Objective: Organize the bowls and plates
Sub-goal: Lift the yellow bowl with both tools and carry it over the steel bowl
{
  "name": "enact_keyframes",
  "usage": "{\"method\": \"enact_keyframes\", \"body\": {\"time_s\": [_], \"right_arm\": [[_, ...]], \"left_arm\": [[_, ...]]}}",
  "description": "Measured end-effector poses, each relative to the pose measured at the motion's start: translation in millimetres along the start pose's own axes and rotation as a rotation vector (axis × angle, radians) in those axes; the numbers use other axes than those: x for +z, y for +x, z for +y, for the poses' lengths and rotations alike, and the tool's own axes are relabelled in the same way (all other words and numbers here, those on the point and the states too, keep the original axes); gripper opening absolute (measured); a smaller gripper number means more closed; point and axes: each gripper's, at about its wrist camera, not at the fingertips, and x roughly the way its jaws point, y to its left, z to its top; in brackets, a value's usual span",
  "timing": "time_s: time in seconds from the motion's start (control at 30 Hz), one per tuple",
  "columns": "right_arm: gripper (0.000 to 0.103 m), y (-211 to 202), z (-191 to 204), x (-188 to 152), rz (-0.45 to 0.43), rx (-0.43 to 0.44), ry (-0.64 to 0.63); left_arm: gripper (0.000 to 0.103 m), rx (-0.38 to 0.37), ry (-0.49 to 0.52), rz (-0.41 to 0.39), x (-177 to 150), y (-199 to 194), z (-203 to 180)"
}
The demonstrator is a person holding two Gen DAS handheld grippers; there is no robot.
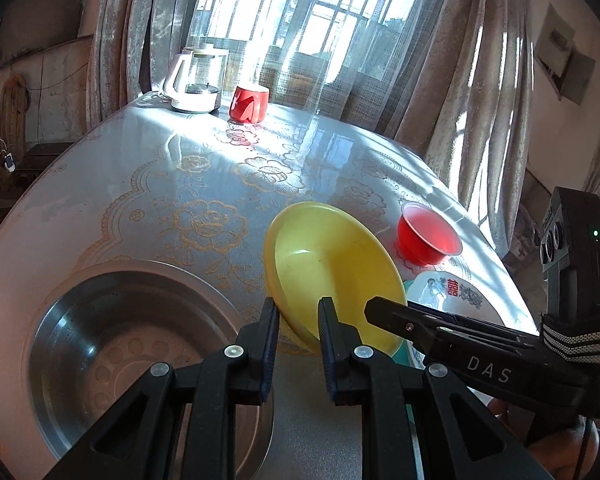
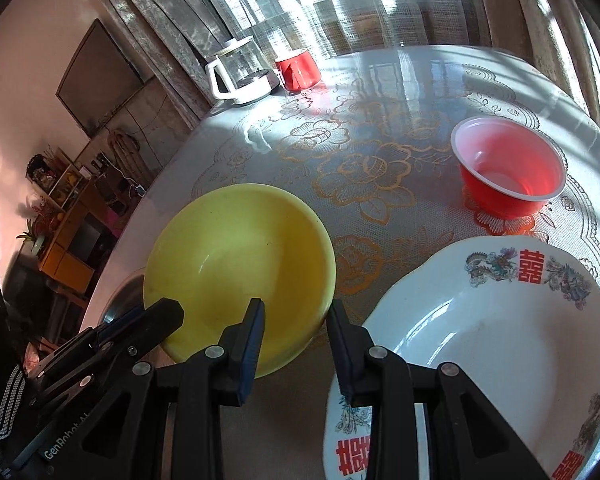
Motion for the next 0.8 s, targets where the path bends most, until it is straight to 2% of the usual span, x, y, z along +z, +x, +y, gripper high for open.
{"method": "enact_keyframes", "body": {"time_s": [0.8], "right_arm": [[0.033,-12.3,45.7,-27.9,-0.037,0.099,-0.06]], "left_arm": [[0.019,0.018,-0.069,-0.059,-32.7,-55.7,33.6]]}}
